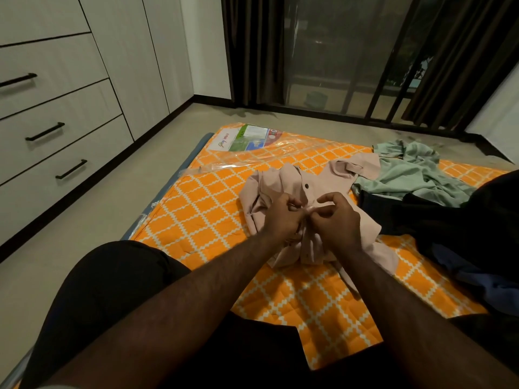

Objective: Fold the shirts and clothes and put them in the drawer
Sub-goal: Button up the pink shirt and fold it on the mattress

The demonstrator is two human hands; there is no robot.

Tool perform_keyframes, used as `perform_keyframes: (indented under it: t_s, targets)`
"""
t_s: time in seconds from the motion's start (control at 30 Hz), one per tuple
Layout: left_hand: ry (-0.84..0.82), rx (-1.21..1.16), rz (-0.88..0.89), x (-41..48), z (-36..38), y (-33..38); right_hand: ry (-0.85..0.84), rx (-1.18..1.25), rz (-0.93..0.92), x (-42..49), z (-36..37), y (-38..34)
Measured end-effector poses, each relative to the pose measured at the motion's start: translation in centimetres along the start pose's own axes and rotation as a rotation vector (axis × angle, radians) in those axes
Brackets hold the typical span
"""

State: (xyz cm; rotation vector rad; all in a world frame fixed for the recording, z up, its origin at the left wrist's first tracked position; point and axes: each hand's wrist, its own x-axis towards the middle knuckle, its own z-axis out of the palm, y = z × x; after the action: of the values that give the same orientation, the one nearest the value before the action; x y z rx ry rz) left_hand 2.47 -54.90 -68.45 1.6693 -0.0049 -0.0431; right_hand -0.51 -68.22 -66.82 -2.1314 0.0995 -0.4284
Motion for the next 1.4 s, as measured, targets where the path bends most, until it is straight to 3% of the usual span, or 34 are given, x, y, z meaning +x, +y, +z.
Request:
perform_keyframes:
  t_s: [0.3,0.6,0.87,1.03,1.23,1.4]
  targets:
    - [-0.087,-0.21,-0.1,0.6,-0.6,0.5,-0.027,-0.058,-0.11,0.2,0.0,-0.1]
    - [-0.13,-0.272,-0.004,0.9,-0.9,1.2,-0.026,-0.039,-0.177,0.6,-0.3,-0.1]
    - [-0.586,-0.276,0.003,0.6,-2.3,2.5,0.022,0.047,-0.08,0.7,-1.2,0.0]
    - [-0.543,-0.263,0.068,0.3,-2.4,2.2,0.028,-0.019,-0.124,0.8,-0.6,-0.2]
    - [-0.205,0.0,0.245,0.3,-1.1,1.1,0.094,0.044,-0.033,1.3,-0.3,-0.3]
    - [-0.142,0.723,0.516,0.2,-1.7,0.4,0.177,0.177,0.042,2.2,-0.8,-0.6]
